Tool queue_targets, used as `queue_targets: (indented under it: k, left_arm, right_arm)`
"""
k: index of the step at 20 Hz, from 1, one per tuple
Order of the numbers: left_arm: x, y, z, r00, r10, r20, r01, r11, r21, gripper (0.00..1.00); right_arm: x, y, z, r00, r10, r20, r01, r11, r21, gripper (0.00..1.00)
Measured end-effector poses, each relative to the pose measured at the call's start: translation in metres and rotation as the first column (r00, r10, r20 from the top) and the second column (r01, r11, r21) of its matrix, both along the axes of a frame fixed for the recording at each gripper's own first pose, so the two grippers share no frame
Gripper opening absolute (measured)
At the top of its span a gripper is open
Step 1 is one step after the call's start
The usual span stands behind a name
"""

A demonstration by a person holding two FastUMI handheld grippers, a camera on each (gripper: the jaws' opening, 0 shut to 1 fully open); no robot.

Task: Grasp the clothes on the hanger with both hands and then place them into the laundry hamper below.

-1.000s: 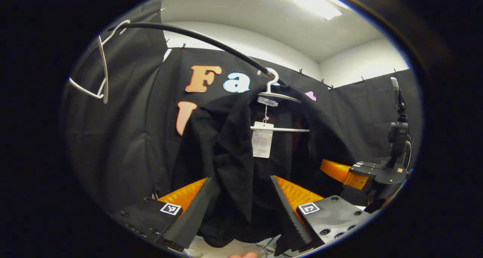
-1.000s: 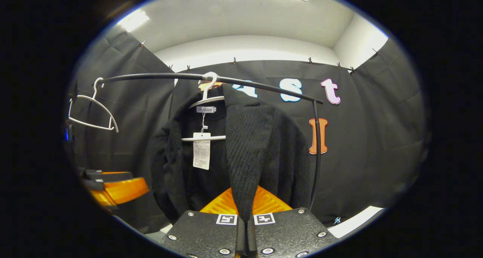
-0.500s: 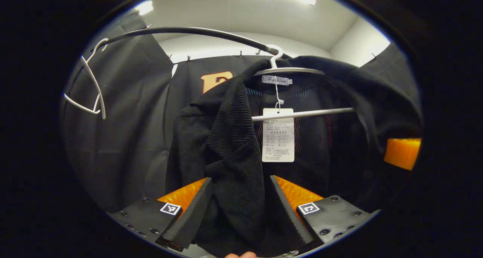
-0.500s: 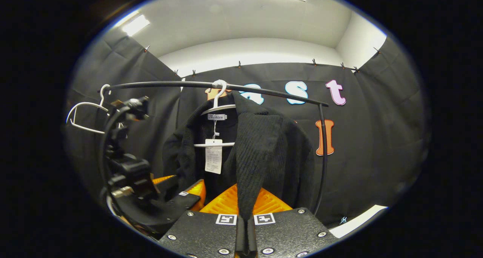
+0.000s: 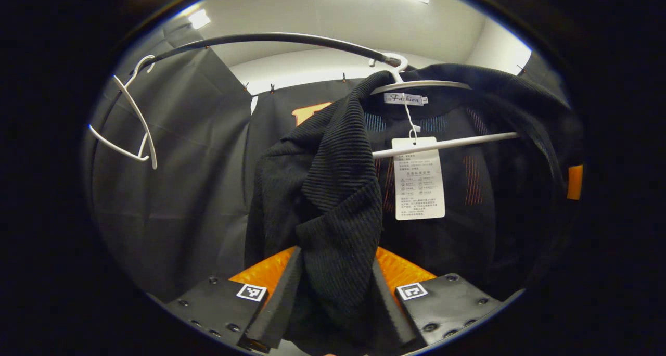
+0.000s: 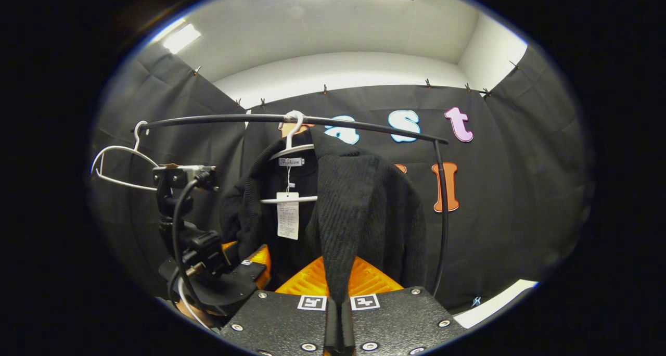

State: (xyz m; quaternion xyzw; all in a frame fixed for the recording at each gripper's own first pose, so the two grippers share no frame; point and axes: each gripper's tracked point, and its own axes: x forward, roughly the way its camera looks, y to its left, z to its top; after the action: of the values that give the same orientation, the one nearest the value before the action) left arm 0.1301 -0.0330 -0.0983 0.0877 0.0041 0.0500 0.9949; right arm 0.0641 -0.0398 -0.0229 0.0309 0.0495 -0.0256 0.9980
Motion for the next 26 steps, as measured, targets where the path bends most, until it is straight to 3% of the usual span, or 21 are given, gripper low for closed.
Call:
queue_targets:
  k: [6, 7, 11, 16, 21, 22, 26]
  left_arm:
    - [-0.015, 0.022, 0.017, 0.999, -0.017, 0.027, 0.017, 1.0, 0.007, 0.18]
    - [-0.018, 0.02, 0.022, 0.999, -0.042, 0.033, 0.042, 0.999, 0.003, 0.14]
    - [-0.03, 0.038, 0.057, 0.997, -0.009, 0.08, 0.01, 1.0, -0.012, 0.17]
    - [-0.033, 0.069, 0.125, 0.979, 0.072, 0.188, -0.073, 0.997, -0.004, 0.2]
    - [-0.028, 0.08, 0.149, 0.978, 0.07, 0.197, -0.066, 0.997, -0.03, 0.14]
    - [-0.029, 0.08, 0.152, 0.977, 0.066, 0.201, -0.061, 0.998, -0.03, 0.17]
    - [-0.026, 0.081, 0.159, 0.977, 0.051, 0.208, -0.049, 0.999, -0.015, 0.14]
  right_arm:
    - [-0.002, -0.012, 0.009, 0.996, -0.053, 0.065, 0.057, 0.996, -0.067, 0.02]
    - [-0.002, -0.008, 0.008, 0.997, -0.044, 0.06, 0.047, 0.997, -0.064, 0.02]
    - [-0.001, -0.025, 0.031, 0.992, -0.07, 0.102, 0.081, 0.991, -0.111, 0.02]
    - [-0.005, -0.094, 0.095, 0.96, -0.198, 0.198, 0.242, 0.942, -0.233, 0.01]
    - [0.024, -0.134, 0.139, 0.947, -0.219, 0.237, 0.28, 0.922, -0.267, 0.01]
    - [0.032, -0.14, 0.147, 0.943, -0.219, 0.251, 0.288, 0.914, -0.287, 0.01]
    - [0.071, -0.164, 0.176, 0.935, -0.219, 0.281, 0.312, 0.884, -0.349, 0.01]
